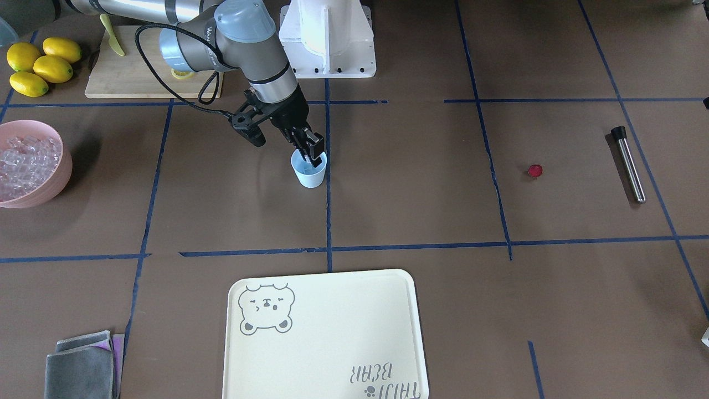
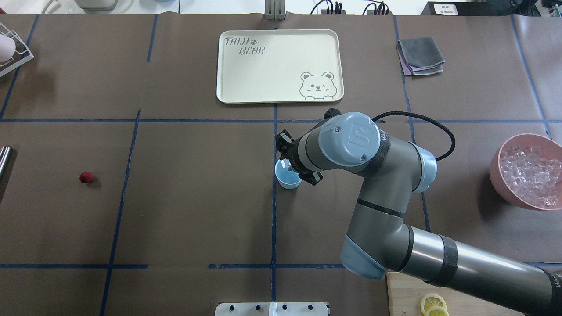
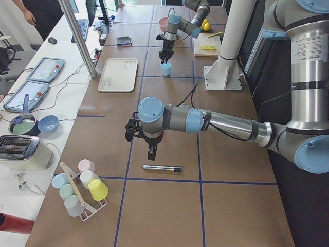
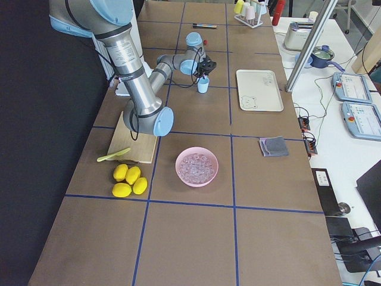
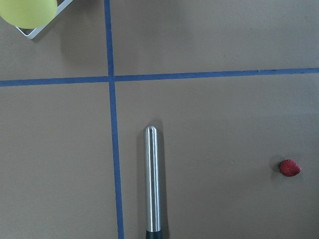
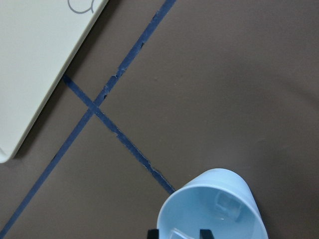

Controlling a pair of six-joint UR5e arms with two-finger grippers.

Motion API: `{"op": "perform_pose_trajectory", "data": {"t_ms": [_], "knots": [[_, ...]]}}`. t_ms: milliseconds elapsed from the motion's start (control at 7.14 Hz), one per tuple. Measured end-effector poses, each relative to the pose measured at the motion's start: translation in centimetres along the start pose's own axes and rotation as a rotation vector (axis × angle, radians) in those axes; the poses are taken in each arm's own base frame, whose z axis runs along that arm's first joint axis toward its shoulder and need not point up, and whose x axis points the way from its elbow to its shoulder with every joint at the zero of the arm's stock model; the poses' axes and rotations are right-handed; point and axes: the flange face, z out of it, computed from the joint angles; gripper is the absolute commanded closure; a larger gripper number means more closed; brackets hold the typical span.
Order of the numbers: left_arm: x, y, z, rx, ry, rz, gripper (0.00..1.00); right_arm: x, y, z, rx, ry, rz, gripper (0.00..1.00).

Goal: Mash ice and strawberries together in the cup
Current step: 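Move the right gripper back over the pink bowl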

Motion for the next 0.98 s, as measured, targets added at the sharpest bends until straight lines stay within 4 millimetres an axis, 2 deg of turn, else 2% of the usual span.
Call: {"op": "perform_pose_trajectory", "data": {"t_ms": [280,420,560,700,840,980], "knots": [[0.0,0.0,0.0,0.000,0.000,-0.001,0.00,0.2,-0.1,-0.8,0.011,0.014,0.004,0.00],[0.0,0.0,0.0,0.000,-0.001,-0.002,0.00,0.6,-0.9,-2.4,0.014,0.012,0.006,0.00],[0.0,0.0,0.0,0.000,-0.001,-0.003,0.00,1.7,-2.8,-4.9,0.035,0.025,0.019,0.00],[-0.1,0.0,0.1,-0.001,-0.002,-0.005,0.00,3.2,-5.9,-6.9,0.073,0.051,0.043,0.00],[-0.1,0.0,0.1,-0.001,-0.003,-0.007,0.00,5.2,-10.1,-8.1,0.128,0.083,0.065,0.00],[0.0,0.0,0.0,-0.001,-0.002,-0.011,0.00,8.2,-15.2,-8.6,0.193,0.129,0.065,0.00]]}}
